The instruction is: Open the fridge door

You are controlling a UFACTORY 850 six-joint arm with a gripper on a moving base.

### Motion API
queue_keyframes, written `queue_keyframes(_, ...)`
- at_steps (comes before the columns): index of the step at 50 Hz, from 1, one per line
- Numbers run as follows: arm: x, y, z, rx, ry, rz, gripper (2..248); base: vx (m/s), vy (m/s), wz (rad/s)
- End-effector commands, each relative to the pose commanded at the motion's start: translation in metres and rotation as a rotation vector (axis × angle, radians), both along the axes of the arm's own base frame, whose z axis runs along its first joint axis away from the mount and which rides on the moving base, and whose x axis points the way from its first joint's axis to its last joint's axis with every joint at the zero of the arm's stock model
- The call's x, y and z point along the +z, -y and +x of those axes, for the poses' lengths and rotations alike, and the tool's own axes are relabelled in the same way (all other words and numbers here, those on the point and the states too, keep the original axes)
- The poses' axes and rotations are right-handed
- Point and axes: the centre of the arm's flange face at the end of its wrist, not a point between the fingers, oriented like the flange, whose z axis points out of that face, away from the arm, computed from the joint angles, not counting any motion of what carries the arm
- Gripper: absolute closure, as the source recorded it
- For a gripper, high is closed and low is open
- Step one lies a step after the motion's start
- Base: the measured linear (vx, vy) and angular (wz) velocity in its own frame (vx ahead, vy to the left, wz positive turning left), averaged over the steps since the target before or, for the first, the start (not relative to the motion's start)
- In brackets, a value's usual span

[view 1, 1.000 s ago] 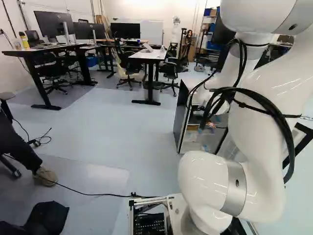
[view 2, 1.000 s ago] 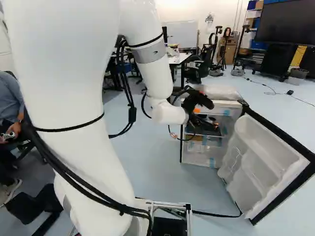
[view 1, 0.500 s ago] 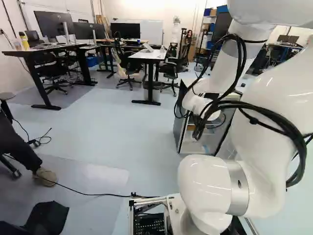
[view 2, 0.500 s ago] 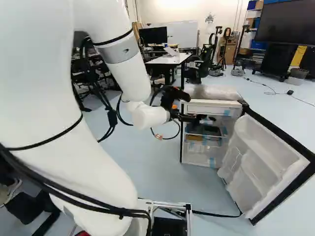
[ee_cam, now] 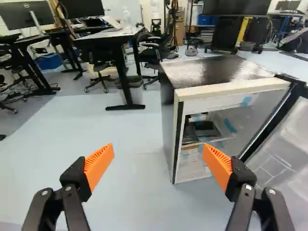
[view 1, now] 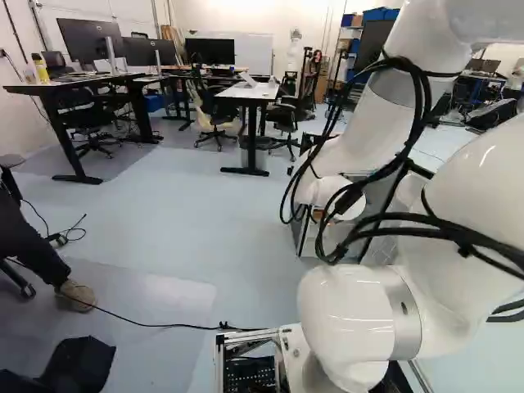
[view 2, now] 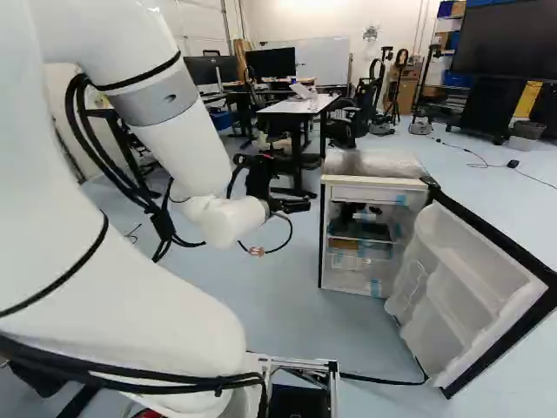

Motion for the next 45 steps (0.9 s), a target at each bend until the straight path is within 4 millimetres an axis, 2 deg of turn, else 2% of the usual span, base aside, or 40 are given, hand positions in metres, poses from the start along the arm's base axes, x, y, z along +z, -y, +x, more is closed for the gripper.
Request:
queue_keyframes(20, -0.003, -0.030, -0.023, 0.148, 0.011, -0.028, 3, 0.000, 0.000, 0.000)
queue_keyframes(45, -0.005, -0.041, -0.034, 0.209, 0.016, -0.039, 3, 0.000, 0.000, 0.000)
